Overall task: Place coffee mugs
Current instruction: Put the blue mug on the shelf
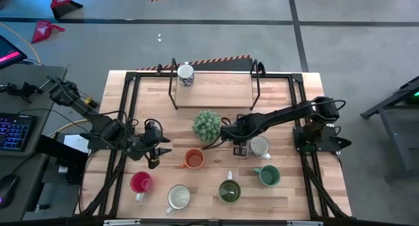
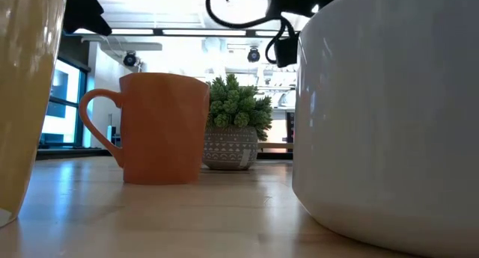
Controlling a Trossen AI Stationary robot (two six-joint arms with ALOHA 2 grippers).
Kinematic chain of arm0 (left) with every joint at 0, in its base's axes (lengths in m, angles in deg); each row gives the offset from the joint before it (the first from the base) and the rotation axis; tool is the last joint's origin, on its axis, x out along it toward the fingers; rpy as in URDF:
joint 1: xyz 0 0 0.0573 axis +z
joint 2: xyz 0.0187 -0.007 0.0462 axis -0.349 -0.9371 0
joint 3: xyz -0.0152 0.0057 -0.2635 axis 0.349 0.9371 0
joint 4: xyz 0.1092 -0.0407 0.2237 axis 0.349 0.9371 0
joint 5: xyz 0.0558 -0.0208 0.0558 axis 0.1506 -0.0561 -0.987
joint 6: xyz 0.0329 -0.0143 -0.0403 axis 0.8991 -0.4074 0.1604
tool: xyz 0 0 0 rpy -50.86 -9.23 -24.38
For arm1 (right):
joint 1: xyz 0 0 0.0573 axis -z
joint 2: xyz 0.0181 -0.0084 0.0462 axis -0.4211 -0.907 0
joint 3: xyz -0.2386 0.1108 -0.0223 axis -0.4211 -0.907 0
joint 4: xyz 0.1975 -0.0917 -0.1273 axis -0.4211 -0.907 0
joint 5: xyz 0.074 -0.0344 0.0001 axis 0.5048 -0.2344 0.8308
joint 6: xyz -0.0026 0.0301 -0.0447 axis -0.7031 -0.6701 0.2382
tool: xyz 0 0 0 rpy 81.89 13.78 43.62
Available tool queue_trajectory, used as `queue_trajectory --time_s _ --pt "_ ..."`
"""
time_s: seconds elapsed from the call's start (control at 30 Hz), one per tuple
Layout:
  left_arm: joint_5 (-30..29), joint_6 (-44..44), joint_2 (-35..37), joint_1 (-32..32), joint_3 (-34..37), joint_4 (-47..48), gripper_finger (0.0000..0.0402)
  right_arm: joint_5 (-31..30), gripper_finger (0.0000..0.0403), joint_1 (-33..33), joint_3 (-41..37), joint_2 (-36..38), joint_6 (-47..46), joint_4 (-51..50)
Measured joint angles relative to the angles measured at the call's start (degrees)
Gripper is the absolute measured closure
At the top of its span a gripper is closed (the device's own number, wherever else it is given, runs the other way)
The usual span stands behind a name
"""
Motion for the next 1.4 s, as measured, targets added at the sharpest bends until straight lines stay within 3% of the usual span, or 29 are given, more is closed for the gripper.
queue_trajectory --time_s 0.2,0.37,0.6,0.77,0.97,1.17,1.4 --pt "0.0 0.0 0.0 0.0 0.0 0.0 0.0225 -0.3 0.0323 0.0 0.0 -1.5 -1.6 0.4" --pt "0.0 0.5 0.0 0.0 0.0 0.0 0.0225 -2.7 0.0391 0.0 0.0 -1.6 -4.0 -0.4" --pt "0.0 0.5 0.0 0.0 0.0 0.0 0.0225 -3.4 0.0400 0.0 1.8 -0.5 -3.6 -4.0" --pt "0.0 0.7 0.0 0.0 0.0 0.8 0.0225 -3.6 0.0401 -1.2 10.5 2.7 -3.6 -12.3" --pt "-0.2 1.0 -0.1 0.0 0.0 1.5 0.0225 -4.6 0.0402 -0.1 24.2 6.2 -3.5 -14.6" --pt "-0.2 1.0 -0.1 0.0 0.0 1.4 0.0225 -4.7 0.0402 5.9 35.0 5.4 -2.0 -15.1" --pt "-0.2 1.0 -0.1 0.0 0.0 1.3 0.0225 -1.3 0.0402 15.7 41.3 0.0 1.3 -13.2"
